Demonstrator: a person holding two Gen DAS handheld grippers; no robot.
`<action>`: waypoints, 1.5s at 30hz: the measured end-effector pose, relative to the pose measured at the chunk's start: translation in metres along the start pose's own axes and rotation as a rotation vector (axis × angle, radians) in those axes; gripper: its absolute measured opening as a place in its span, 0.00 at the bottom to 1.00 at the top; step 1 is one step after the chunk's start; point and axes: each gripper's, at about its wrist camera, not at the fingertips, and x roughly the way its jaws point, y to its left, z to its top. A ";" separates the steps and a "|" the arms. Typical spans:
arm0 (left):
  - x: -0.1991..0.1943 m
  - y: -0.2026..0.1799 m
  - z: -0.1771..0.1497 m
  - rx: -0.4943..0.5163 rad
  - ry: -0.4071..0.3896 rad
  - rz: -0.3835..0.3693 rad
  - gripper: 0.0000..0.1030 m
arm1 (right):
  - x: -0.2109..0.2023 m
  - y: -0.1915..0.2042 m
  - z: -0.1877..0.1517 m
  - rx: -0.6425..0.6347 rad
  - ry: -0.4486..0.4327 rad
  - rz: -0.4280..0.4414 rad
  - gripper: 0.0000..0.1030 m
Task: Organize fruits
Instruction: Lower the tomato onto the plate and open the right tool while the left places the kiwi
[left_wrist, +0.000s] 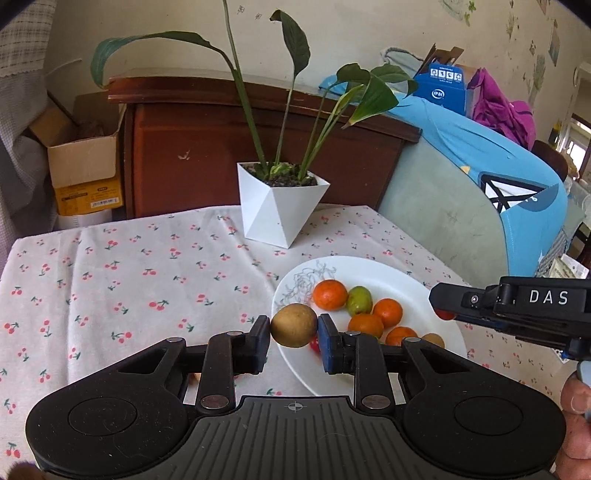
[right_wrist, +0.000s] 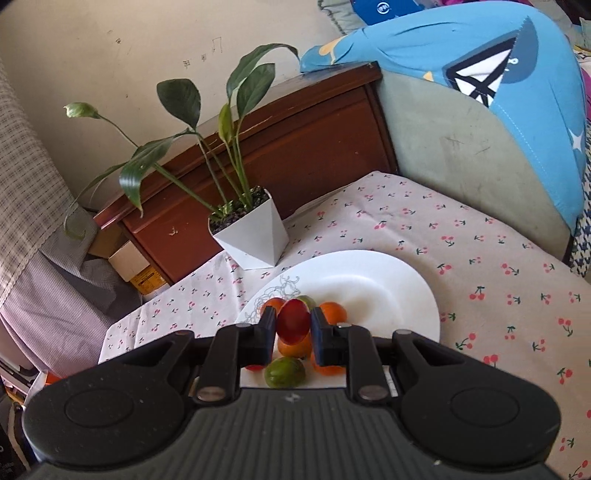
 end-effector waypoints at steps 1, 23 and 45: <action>0.003 -0.003 0.001 0.001 0.002 -0.007 0.24 | 0.001 -0.003 0.000 0.011 0.001 -0.008 0.19; 0.040 -0.022 0.002 0.022 0.031 -0.052 0.27 | 0.018 -0.028 -0.001 0.140 0.027 -0.084 0.22; -0.009 0.011 0.027 -0.031 0.005 0.059 0.55 | 0.017 0.000 -0.007 0.068 0.046 -0.006 0.22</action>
